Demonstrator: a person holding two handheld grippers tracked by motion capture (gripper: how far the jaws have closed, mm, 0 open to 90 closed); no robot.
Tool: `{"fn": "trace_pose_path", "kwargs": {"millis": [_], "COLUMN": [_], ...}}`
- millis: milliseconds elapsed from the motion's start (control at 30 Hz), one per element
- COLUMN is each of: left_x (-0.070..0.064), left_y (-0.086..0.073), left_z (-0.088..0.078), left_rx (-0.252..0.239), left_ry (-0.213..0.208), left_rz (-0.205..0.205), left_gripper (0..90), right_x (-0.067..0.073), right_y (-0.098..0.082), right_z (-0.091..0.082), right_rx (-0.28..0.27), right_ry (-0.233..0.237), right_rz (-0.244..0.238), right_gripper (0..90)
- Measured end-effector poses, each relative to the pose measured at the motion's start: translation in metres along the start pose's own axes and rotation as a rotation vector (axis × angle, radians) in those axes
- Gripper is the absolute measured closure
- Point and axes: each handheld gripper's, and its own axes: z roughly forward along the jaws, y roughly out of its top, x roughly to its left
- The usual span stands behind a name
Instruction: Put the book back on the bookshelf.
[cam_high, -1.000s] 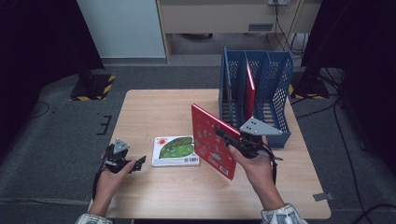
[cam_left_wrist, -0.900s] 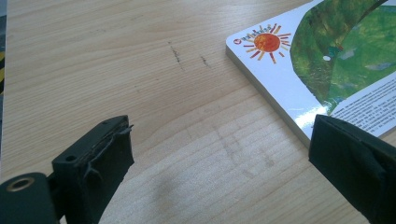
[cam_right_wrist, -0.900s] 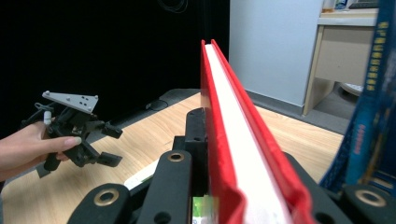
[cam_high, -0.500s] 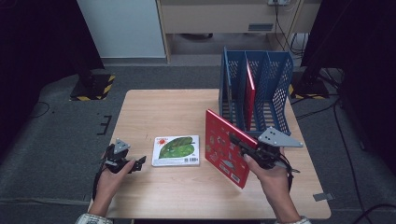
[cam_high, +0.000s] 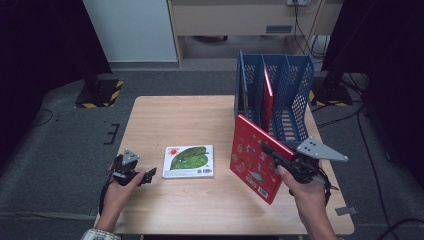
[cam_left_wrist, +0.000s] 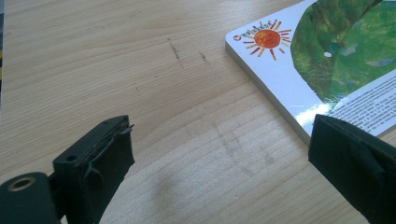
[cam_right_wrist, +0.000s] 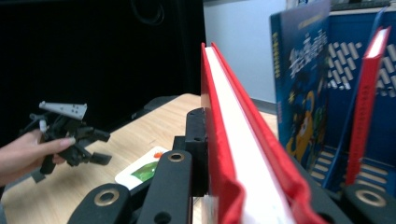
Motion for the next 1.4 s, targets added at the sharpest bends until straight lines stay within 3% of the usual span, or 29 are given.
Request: {"fn": "trace_pose_path", "kwargs": {"millis": [300, 767, 1400], "left_x": [0.0, 0.001, 0.001], "left_y": [0.0, 0.0, 0.0], "left_z": [0.0, -0.001, -0.001], "left_rx": [-0.002, -0.002, 0.0], "left_ry": [0.003, 0.006, 0.009], "left_rz": [-0.002, -0.001, -0.001], "left_gripper": [5.7, 5.7, 5.7], "right_x": [-0.009, -0.025, -0.051], "right_y": [0.023, 0.053, 0.059], "right_z": [-0.016, -0.024, -0.038], "right_rx": [-0.027, -0.06, -0.065], "right_ry": [-0.038, -0.108, -0.22], "right_rz": [0.009, 0.015, 0.028], "right_gripper": [79.7, 79.7, 79.7]}}
